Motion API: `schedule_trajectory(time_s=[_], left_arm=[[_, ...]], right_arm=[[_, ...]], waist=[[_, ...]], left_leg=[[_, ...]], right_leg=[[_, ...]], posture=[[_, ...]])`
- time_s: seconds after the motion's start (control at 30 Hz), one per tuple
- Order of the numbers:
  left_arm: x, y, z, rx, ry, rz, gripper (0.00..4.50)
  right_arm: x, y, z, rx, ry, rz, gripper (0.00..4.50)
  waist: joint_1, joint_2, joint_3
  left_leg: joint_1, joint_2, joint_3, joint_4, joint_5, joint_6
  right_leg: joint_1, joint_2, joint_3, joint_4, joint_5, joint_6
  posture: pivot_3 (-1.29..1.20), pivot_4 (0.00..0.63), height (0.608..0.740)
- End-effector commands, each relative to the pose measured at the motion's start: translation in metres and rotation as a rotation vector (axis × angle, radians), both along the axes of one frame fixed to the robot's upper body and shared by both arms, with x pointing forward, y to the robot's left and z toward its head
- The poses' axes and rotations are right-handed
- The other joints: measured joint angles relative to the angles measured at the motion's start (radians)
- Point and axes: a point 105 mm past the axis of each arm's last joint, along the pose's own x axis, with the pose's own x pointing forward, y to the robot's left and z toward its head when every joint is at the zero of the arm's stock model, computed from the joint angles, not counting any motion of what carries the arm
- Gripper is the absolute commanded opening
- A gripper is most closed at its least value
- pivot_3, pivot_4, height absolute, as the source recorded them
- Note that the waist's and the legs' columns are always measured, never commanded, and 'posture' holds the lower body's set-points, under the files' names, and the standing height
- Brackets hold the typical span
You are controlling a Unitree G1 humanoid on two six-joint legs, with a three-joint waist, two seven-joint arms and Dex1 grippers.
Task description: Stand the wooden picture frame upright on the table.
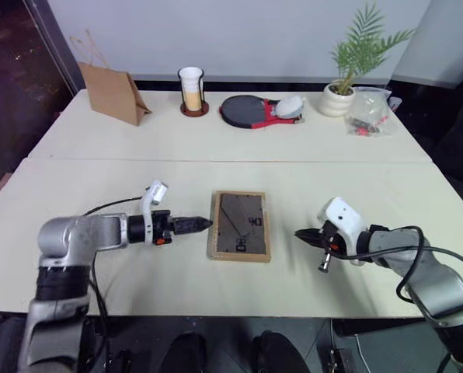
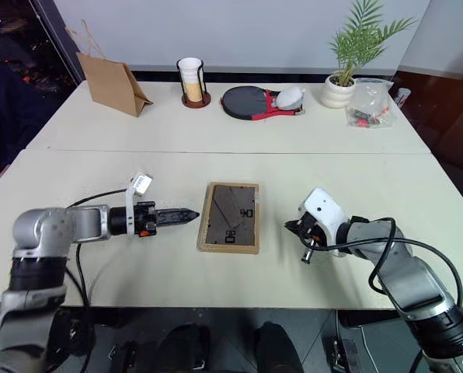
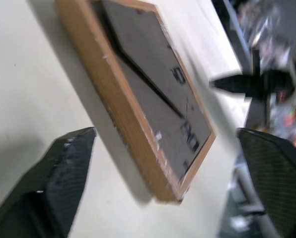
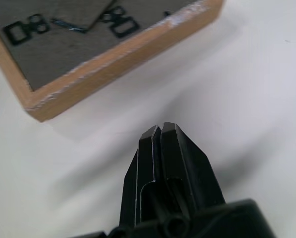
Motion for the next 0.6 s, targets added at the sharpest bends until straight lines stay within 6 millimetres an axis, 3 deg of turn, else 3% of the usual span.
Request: schedule_trajectory(time_s=[0.03,0.3,0.6], left_arm=[[0.005,-0.003,-0.002,0.013,0.098,0.03,4.46],[0.002,-0.017,-0.017,0.097,0.151,0.007,4.46],[-0.005,-0.023,-0.023,0.076,0.175,-0.002,4.46]], right_arm=[[0.002,0.011,-0.007,-0.028,-0.015,0.059,0.0],[0.012,0.037,-0.021,-0.025,0.005,0.116,0.0],[0.02,0.071,-0.019,0.01,-0.01,0.193,0.0]], waist=[[-0.001,0.0,0.0],[0.0,0.0,0.0],[-0.002,0.0,-0.001]], left_leg=[[0.0,0.0,0.0,0.0,0.0,0.0],[0.001,0.001,0.0,0.0,0.001,-0.002],[0.002,0.001,0.0,0.0,0.001,-0.002]], right_leg=[[0.0,0.0,0.0,0.0,0.0,0.0],[0.0,-0.001,0.0,0.001,0.0,0.0],[0.001,-0.002,0.001,0.001,0.0,0.0]], posture=[[0.0,0.15,0.74],[0.0,0.15,0.74],[0.0,0.15,0.74]])
